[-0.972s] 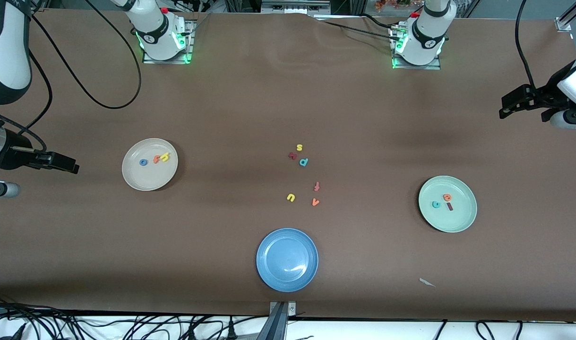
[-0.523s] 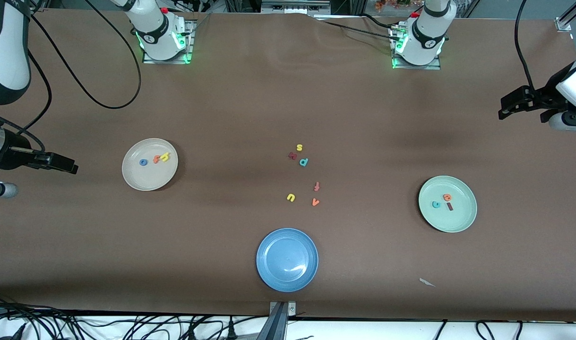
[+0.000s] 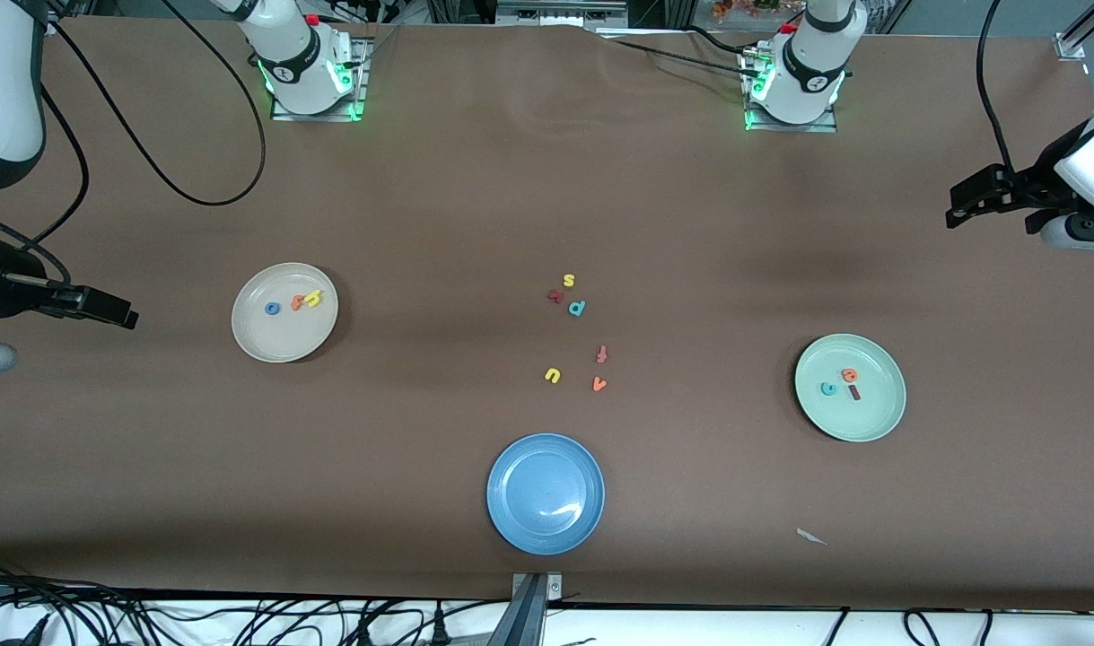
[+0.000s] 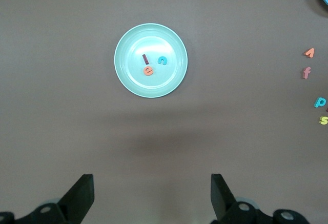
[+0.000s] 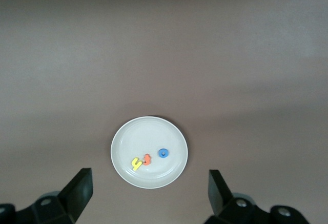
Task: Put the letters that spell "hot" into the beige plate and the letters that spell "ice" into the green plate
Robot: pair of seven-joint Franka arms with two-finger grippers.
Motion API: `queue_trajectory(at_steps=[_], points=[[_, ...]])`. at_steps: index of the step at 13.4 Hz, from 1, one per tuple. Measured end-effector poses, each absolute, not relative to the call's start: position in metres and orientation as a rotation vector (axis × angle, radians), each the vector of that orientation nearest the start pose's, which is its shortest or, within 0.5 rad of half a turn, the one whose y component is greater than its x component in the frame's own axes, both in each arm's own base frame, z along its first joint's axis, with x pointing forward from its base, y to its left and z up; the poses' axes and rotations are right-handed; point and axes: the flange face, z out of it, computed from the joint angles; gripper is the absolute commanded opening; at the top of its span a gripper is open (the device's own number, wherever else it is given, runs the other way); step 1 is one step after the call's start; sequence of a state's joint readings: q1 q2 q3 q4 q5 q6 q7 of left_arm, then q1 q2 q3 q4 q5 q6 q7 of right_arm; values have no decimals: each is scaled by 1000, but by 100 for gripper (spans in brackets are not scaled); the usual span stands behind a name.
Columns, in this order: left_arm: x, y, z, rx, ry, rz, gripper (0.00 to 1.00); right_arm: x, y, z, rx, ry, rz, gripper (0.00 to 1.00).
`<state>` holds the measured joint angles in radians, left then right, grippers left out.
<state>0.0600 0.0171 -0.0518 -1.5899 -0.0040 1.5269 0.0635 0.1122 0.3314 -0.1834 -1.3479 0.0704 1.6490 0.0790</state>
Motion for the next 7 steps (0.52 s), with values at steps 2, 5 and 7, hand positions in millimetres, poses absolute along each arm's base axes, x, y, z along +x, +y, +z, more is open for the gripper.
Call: queue_trajectory(at_steps=[2, 5, 7], points=[[554, 4, 602, -3146, 87, 126, 100, 657, -15, 539, -3119, 230, 16, 100], [554, 4, 602, -3146, 87, 127, 100, 663, 9, 534, -3112, 281, -14, 100], [554, 4, 602, -3146, 87, 127, 100, 663, 19, 533, -3111, 293, -13, 100]])
